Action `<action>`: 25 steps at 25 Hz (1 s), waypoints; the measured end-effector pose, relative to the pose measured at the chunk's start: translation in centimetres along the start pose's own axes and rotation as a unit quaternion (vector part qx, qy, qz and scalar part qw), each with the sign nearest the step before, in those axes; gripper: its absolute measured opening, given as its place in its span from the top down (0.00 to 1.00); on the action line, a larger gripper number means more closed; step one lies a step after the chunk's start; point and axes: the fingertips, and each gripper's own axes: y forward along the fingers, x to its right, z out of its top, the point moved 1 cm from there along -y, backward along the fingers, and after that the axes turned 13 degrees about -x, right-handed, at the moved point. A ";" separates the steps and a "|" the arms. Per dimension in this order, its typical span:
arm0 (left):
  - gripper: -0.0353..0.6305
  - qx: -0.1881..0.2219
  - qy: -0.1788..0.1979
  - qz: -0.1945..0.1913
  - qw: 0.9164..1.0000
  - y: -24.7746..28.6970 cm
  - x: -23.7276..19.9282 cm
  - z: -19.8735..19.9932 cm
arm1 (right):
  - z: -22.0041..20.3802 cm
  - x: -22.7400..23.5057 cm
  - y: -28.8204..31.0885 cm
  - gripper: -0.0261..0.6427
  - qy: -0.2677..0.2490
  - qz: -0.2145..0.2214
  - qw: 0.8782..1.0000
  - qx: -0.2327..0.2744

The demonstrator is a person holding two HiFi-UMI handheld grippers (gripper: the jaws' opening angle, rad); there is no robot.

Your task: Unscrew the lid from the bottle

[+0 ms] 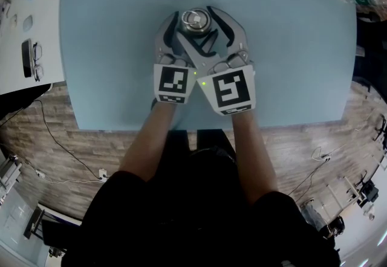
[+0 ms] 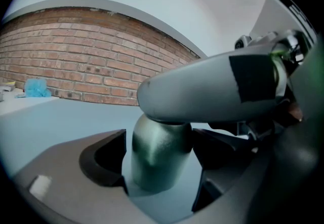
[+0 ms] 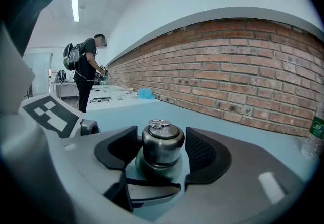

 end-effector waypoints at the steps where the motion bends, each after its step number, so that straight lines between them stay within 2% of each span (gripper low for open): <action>1: 0.35 0.001 -0.001 0.000 1.000 0.0 0.0 0.0 | 0.0 0.0 0.0 0.52 -0.001 0.000 1.000 0.000; 14: 0.39 0.001 0.002 -0.008 1.000 0.4 0.3 0.2 | 0.1 0.0 0.1 0.52 -0.012 0.007 1.000 0.000; 25: 0.39 0.001 0.005 -0.011 1.000 0.4 0.3 0.2 | 0.1 0.0 0.0 0.53 -0.021 0.015 1.000 0.001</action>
